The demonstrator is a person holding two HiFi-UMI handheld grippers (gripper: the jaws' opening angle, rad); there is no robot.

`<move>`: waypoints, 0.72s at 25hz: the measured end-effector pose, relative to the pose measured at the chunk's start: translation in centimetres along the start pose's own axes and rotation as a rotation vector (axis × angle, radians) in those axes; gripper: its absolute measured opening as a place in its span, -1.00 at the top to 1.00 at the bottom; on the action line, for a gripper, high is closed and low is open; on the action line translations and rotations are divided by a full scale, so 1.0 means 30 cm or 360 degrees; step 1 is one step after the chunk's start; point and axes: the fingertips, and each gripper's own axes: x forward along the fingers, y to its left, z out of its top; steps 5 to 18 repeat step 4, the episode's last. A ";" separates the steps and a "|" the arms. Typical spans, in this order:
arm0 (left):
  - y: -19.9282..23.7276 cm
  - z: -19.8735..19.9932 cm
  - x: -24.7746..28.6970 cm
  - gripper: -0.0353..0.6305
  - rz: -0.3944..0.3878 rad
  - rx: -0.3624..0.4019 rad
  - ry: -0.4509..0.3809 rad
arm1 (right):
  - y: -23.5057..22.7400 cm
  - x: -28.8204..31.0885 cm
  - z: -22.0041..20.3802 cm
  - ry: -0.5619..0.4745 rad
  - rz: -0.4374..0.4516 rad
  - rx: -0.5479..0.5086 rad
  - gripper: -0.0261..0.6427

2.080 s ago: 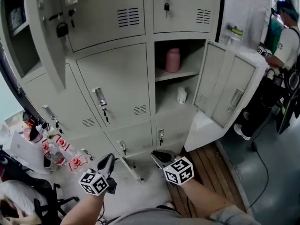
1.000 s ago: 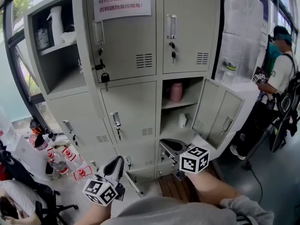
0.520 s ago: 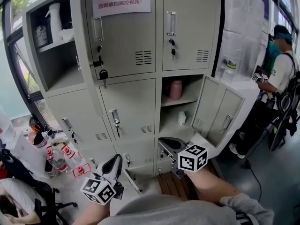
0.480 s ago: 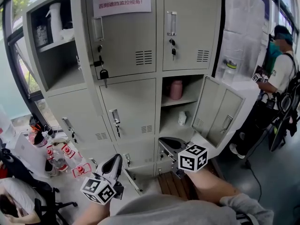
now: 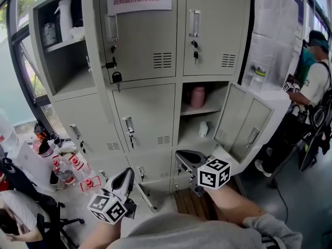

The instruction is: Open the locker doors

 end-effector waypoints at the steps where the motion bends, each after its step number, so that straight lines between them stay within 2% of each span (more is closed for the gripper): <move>1: -0.002 -0.002 0.001 0.88 0.0002 -0.0001 -0.0001 | -0.002 -0.001 0.000 0.0001 0.0002 0.0000 0.90; 18: -0.011 -0.006 0.005 0.88 0.0004 -0.0004 -0.0004 | -0.008 -0.003 -0.004 0.0006 0.0008 -0.0001 0.90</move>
